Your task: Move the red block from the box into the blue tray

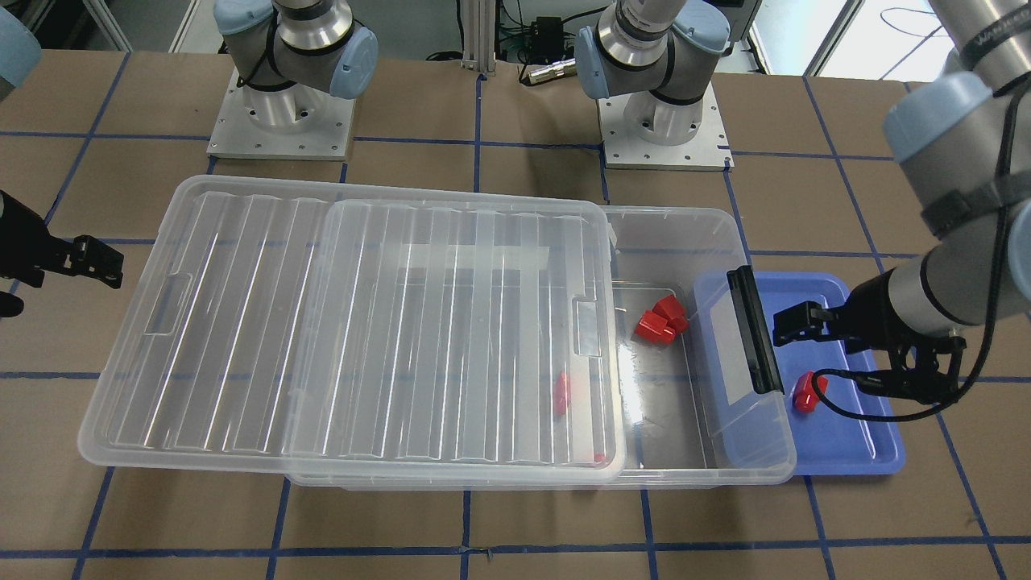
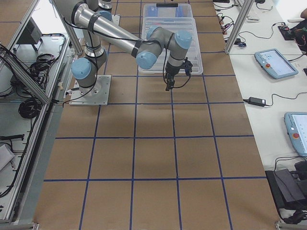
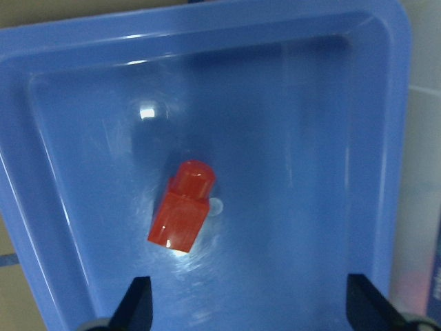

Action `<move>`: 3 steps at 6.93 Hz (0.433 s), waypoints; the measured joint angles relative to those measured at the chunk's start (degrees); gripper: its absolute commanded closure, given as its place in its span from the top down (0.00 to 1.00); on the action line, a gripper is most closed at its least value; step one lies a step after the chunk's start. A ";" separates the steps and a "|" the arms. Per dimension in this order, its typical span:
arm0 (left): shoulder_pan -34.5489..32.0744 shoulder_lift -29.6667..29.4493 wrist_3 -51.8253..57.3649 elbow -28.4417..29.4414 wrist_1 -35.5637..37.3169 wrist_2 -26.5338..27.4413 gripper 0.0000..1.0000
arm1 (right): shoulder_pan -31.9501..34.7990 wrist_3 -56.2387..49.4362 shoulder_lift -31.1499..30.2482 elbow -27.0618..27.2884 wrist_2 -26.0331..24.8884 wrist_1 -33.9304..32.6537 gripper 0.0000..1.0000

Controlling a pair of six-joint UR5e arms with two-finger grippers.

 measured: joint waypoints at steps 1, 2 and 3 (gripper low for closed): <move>-4.45 2.36 -4.50 3.11 -2.52 1.87 1.00 | 2.30 0.33 0.19 0.45 0.10 -1.95 1.00; -8.87 4.76 -9.03 4.50 -3.62 3.41 1.00 | 4.43 0.88 0.27 0.62 0.59 -3.39 1.00; -12.32 6.83 -14.38 4.62 -4.13 3.59 1.00 | 6.38 2.75 0.28 0.70 2.39 -4.27 1.00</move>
